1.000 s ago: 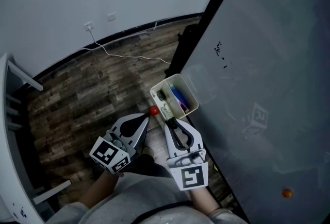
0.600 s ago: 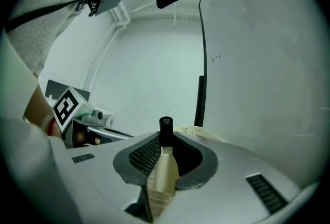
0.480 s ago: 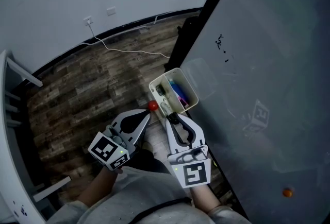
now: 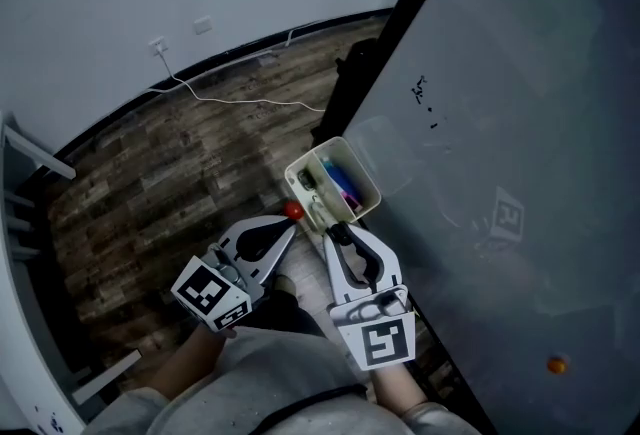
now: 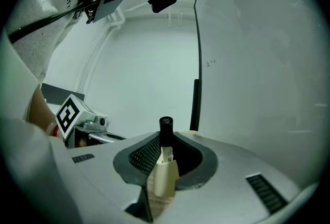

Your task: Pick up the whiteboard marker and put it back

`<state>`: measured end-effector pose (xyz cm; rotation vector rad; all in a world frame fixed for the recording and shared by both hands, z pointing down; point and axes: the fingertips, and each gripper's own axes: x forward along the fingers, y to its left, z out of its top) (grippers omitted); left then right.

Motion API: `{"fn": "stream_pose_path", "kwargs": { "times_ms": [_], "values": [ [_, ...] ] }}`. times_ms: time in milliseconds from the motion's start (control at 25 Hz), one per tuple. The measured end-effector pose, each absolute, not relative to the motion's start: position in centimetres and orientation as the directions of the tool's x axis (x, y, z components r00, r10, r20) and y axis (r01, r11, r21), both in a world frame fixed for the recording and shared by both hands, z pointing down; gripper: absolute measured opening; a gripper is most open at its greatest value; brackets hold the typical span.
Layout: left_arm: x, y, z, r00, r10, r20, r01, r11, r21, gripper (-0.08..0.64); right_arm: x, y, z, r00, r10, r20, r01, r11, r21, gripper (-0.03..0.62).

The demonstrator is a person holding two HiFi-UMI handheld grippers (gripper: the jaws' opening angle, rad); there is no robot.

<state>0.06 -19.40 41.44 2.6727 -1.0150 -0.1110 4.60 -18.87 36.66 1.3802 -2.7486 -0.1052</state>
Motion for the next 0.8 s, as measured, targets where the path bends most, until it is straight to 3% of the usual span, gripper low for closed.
{"fn": "stream_pose_path", "kwargs": {
  "times_ms": [800],
  "values": [
    [0.8,-19.2,40.5,0.822,-0.569,0.029,-0.555,-0.788,0.267,0.015,4.9,-18.4,34.0,-0.554,-0.832,0.021,-0.828,0.554,0.091,0.077]
  ]
}}
